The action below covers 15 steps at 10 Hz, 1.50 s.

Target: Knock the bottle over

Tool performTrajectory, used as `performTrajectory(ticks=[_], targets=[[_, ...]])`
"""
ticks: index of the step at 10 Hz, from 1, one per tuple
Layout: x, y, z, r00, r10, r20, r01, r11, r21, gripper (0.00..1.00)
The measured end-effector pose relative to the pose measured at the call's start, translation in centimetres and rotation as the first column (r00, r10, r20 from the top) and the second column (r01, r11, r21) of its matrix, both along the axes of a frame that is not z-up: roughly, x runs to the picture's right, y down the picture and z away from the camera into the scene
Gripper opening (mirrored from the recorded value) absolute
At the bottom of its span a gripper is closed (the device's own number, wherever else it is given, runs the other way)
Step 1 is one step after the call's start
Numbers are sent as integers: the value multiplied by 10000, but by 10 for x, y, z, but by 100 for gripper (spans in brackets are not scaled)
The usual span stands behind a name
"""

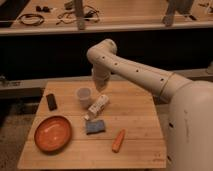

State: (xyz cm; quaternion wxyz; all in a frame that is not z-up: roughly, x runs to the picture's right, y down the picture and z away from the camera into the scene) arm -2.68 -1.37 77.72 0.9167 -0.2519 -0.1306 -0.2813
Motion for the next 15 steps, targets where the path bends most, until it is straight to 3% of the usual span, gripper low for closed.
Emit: performTrajectory(ticks=[4, 7, 15], targets=[[-4, -9, 3, 9996, 140, 238, -138, 9999, -51, 24], [-3, -14, 4, 9989, 277, 366, -274, 9996, -107, 17], [-4, -16, 5, 9986, 319, 421, -314, 9994, -126, 17]])
